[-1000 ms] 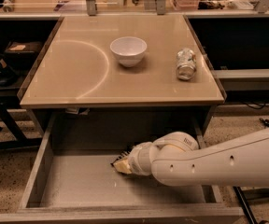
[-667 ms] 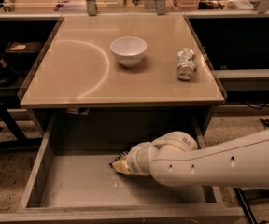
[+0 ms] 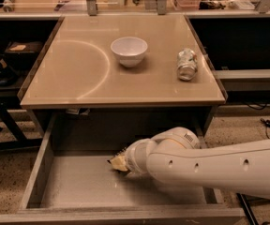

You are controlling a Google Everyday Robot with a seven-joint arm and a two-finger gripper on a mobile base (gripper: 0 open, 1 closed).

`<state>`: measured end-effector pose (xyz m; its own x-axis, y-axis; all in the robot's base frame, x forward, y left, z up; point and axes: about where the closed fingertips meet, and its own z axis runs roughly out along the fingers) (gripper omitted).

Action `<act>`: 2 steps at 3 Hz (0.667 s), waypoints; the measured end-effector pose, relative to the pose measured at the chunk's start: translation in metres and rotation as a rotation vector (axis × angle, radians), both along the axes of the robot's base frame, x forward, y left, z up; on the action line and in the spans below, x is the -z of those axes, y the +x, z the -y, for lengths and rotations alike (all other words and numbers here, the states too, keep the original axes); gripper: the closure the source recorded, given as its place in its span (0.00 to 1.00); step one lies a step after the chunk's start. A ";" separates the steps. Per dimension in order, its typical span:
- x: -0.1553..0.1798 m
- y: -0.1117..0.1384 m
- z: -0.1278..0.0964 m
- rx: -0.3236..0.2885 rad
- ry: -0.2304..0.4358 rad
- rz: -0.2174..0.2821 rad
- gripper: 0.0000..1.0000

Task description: Pick rxbar chocolate from top drawer and place on counter

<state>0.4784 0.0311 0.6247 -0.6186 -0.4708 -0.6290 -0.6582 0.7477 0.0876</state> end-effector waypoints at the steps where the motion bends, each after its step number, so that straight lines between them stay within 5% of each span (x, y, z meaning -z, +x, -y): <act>1: -0.027 0.008 0.005 0.043 0.024 -0.033 1.00; 2: -0.068 0.021 0.028 0.088 0.071 -0.070 1.00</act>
Offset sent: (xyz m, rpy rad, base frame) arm 0.0384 -0.0866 0.1320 0.0614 0.0404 0.0039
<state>0.4996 0.0035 0.6925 -0.6991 -0.3690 -0.6125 -0.5808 0.7926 0.1854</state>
